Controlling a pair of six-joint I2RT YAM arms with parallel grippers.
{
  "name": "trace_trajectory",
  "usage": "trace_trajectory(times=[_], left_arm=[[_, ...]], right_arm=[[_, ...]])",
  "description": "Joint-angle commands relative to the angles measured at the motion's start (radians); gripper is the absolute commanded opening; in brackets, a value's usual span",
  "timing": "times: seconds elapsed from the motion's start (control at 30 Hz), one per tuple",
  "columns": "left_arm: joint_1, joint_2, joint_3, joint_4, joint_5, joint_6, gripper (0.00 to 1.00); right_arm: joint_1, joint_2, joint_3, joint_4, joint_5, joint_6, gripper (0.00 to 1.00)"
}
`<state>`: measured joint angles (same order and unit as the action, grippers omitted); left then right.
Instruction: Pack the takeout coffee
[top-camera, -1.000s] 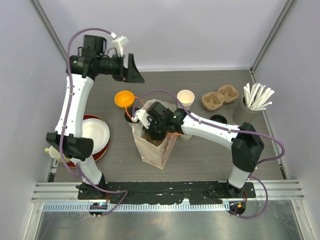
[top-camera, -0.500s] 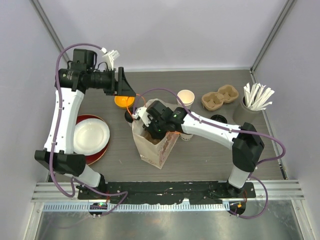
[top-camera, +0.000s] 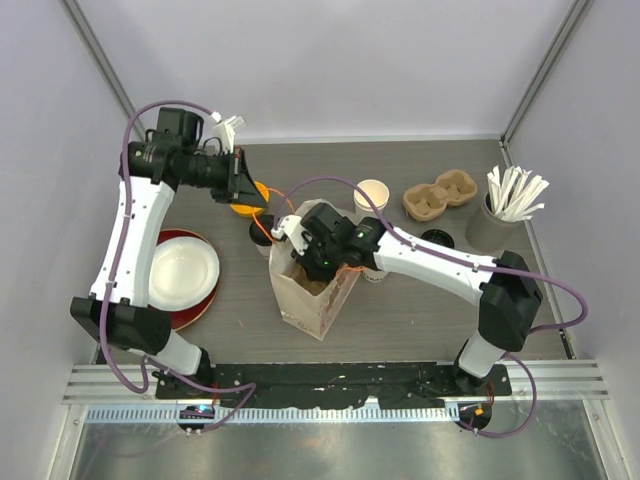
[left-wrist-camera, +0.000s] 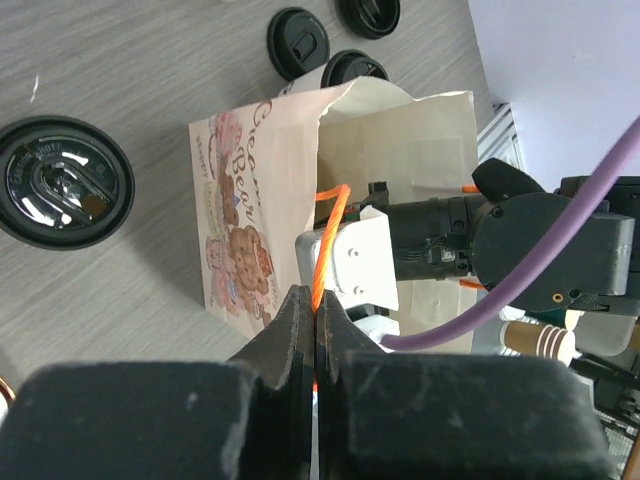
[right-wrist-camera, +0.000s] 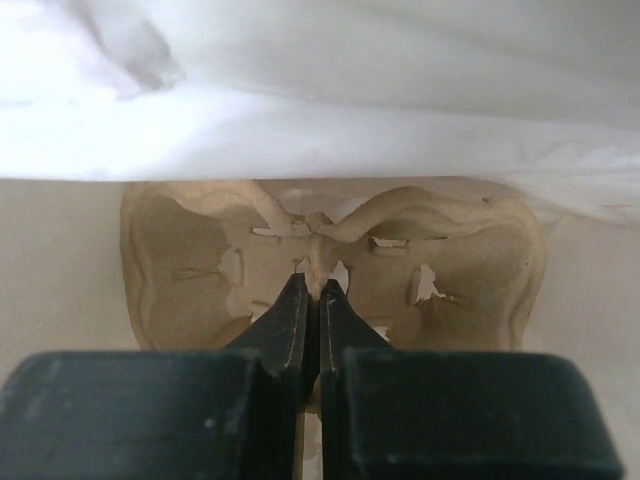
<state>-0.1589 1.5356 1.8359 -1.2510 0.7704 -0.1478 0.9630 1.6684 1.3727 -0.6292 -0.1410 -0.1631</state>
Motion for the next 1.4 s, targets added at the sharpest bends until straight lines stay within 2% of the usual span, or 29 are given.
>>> trace_trajectory(times=[0.0,0.1,0.3,0.37,0.57,0.73,0.87,1.03,1.2,1.23,1.3,1.33,1.37], left_arm=[[-0.004,-0.034,0.074,0.039,0.032,-0.016,0.0],[-0.005,-0.071,0.063,0.111,0.043,-0.076,0.0],[-0.004,-0.115,0.048,0.09,-0.026,-0.055,0.0],[-0.005,-0.132,0.037,0.131,0.018,-0.084,0.0],[-0.007,-0.184,-0.134,0.198,0.023,-0.111,0.0],[-0.016,-0.23,-0.197,0.268,0.039,-0.111,0.0],[-0.05,-0.249,-0.23,0.277,0.044,-0.087,0.0],[-0.054,-0.258,-0.222,0.242,0.029,-0.03,0.0],[-0.064,-0.259,-0.214,0.232,0.014,-0.003,0.0],[-0.065,-0.262,-0.214,0.234,0.006,0.002,0.0],[-0.065,-0.265,-0.216,0.232,0.001,0.004,0.0],[-0.068,-0.265,-0.216,0.232,0.0,0.004,0.0],[-0.068,-0.269,-0.217,0.231,-0.008,0.004,0.0]], right_arm=[[0.002,-0.071,-0.041,-0.02,-0.046,0.054,0.02],[0.0,-0.064,-0.057,-0.044,-0.028,0.036,0.02],[-0.007,-0.042,-0.043,-0.086,-0.037,0.02,0.02],[-0.009,-0.013,-0.031,-0.083,-0.045,0.022,0.02],[-0.007,0.086,0.046,-0.096,-0.055,0.022,0.02],[-0.007,0.086,0.034,-0.104,-0.058,0.008,0.07],[-0.009,0.094,0.093,-0.148,-0.066,0.014,0.4],[-0.007,0.05,0.14,-0.159,-0.04,0.05,0.52],[-0.007,0.014,0.163,-0.17,0.004,0.07,0.6],[-0.007,0.005,0.164,-0.17,0.007,0.065,0.74],[-0.007,-0.004,0.177,-0.167,0.02,0.062,0.75],[-0.009,-0.006,0.181,-0.168,0.027,0.059,0.8],[-0.007,-0.012,0.19,-0.168,0.026,0.059,0.9]])
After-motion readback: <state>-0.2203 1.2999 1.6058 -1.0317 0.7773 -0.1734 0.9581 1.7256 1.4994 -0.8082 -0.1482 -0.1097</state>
